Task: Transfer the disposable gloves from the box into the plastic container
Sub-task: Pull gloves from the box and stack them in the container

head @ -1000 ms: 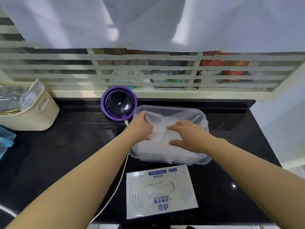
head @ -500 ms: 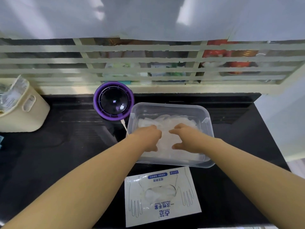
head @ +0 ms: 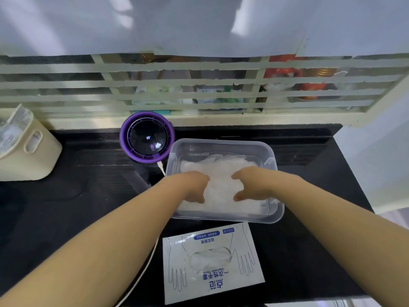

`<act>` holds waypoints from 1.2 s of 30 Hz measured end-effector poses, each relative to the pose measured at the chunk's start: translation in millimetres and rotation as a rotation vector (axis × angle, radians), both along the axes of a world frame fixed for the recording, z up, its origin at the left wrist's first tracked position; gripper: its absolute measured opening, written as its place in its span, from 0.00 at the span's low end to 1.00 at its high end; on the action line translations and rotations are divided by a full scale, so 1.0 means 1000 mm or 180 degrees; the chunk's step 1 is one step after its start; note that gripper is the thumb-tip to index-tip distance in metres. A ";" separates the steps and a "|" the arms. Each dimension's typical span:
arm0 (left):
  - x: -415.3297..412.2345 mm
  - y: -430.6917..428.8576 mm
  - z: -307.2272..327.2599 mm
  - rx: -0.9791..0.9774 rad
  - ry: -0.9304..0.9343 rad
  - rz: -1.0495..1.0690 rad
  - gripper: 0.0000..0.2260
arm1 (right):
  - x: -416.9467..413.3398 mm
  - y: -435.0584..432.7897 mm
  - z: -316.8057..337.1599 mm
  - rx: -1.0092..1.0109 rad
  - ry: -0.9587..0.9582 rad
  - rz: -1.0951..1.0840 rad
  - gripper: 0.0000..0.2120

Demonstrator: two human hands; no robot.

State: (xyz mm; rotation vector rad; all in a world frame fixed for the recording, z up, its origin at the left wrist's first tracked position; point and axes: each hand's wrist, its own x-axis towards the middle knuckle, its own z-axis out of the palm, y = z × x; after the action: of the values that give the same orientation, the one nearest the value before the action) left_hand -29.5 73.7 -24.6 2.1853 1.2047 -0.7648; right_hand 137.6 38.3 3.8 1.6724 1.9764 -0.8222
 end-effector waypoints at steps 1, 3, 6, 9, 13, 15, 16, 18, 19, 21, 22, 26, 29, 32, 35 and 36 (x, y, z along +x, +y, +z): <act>-0.004 -0.002 0.010 0.0077 -0.0148 0.0024 0.28 | 0.001 -0.003 0.013 0.0275 -0.0024 0.0115 0.27; -0.013 -0.008 0.026 0.0273 -0.0547 0.0189 0.24 | -0.003 -0.014 0.035 0.0876 0.0128 0.0228 0.20; -0.027 -0.024 0.049 0.0439 -0.1158 0.0534 0.16 | -0.015 -0.041 0.055 0.1153 0.0615 0.0691 0.13; -0.042 -0.046 0.061 0.0565 -0.1520 0.0677 0.09 | -0.030 -0.074 0.042 0.0687 0.0828 0.1323 0.13; -0.061 -0.069 0.062 0.0786 -0.1639 0.0894 0.03 | -0.037 -0.098 -0.014 0.0255 0.0324 0.1943 0.19; -0.069 -0.079 0.062 0.0746 -0.1554 0.0933 0.01 | -0.034 -0.102 -0.034 0.0385 0.0104 0.2146 0.23; -0.074 -0.087 0.061 0.0650 -0.1453 0.0934 0.01 | -0.032 -0.104 -0.039 0.0430 0.0067 0.2139 0.24; -0.081 -0.096 0.053 0.0375 -0.1125 0.0850 0.04 | -0.028 -0.104 -0.044 0.0489 0.0110 0.2012 0.23; -0.084 -0.102 0.048 0.0229 -0.0925 0.0804 0.07 | -0.027 -0.104 -0.046 0.0528 0.0164 0.1988 0.22; -0.086 -0.114 0.033 -0.0023 -0.0554 0.0740 0.16 | -0.027 -0.105 -0.049 0.0632 0.0290 0.1961 0.18; -0.086 -0.121 0.025 -0.0119 -0.0400 0.0707 0.23 | -0.028 -0.106 -0.051 0.0652 0.0347 0.1921 0.17; -0.077 -0.140 0.004 -0.0257 -0.0001 0.0543 0.45 | -0.040 -0.107 -0.054 0.0910 0.0232 0.2013 0.15; -0.073 -0.148 -0.003 -0.0180 0.0095 0.0517 0.50 | -0.047 -0.110 -0.058 0.0977 0.0363 0.1836 0.17; -0.072 -0.153 -0.005 -0.0062 0.0138 0.0491 0.52 | -0.048 -0.113 -0.062 0.1033 0.0562 0.1617 0.15; -0.072 -0.154 -0.005 0.0047 0.0153 0.0454 0.51 | -0.050 -0.115 -0.056 0.1155 0.0848 0.1441 0.12; -0.072 -0.154 -0.006 0.0069 0.0153 0.0441 0.51 | -0.052 -0.117 -0.052 0.1209 0.0981 0.1353 0.11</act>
State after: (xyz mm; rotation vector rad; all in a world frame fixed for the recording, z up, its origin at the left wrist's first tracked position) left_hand -101.3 -80.5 -30.1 2.0860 1.3784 -0.7531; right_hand 85.3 -78.5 -48.4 1.2750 2.7149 -0.5961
